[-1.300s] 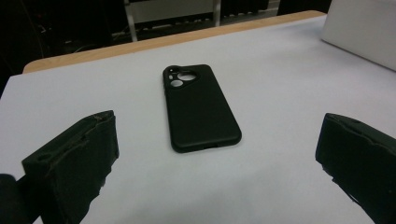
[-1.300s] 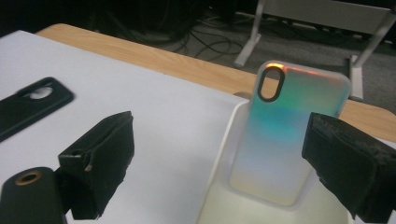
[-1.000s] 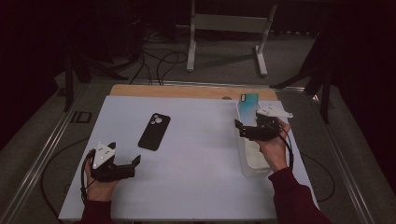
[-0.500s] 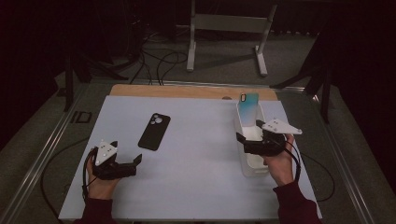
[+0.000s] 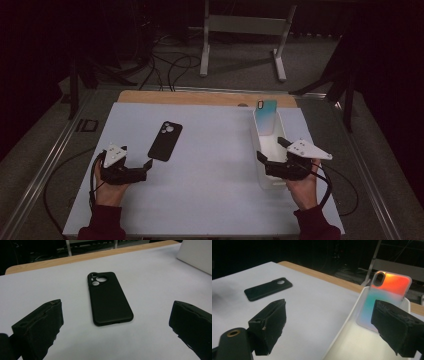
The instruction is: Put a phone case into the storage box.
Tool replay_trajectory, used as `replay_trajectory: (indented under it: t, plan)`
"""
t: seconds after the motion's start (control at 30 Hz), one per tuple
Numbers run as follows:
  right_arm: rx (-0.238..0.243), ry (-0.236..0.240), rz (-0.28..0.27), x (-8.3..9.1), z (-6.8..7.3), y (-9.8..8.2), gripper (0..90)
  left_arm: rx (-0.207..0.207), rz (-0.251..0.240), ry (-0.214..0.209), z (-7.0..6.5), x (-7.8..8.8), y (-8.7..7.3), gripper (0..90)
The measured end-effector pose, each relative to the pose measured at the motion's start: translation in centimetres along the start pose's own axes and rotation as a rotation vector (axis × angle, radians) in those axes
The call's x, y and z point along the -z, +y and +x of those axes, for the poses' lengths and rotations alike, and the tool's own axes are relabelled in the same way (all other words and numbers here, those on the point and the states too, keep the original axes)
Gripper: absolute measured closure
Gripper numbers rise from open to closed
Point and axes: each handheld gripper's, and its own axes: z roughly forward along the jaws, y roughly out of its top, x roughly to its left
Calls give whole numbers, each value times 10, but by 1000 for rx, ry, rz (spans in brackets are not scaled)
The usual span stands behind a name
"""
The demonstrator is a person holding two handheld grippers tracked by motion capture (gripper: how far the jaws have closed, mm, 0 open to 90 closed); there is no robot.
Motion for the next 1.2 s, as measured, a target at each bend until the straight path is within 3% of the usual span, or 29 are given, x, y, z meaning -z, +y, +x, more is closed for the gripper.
replay_trajectory:
  t: [0.1, 0.33, 0.5, 0.53, 0.67, 0.97, 1.2]
  plan:
    - [41, -3, 0, 2, 6, -3, 125, -4, 16, -8, 0, -7, 3, 0]
    - [37, 11, -8, 7, 11, -12, 122, -26, 53, -16, -2, -25, 13, 0]
    - [70, 3, -19, 9, 15, -15, 116, -30, 66, -16, -3, -33, 17, 0]
    - [70, 3, -19, 9, 15, -15, 116, -34, 91, -18, -3, -42, 19, 0]
    - [81, 24, -45, 13, 20, -21, 112, -41, 120, -19, -4, -51, 21, 0]
    - [55, 20, -42, 17, 18, -39, 107, -49, 160, -31, -5, -68, 23, 0]
    - [42, 9, -54, 19, 19, -42, 107, -46, 216, -18, -5, -85, 22, 0]
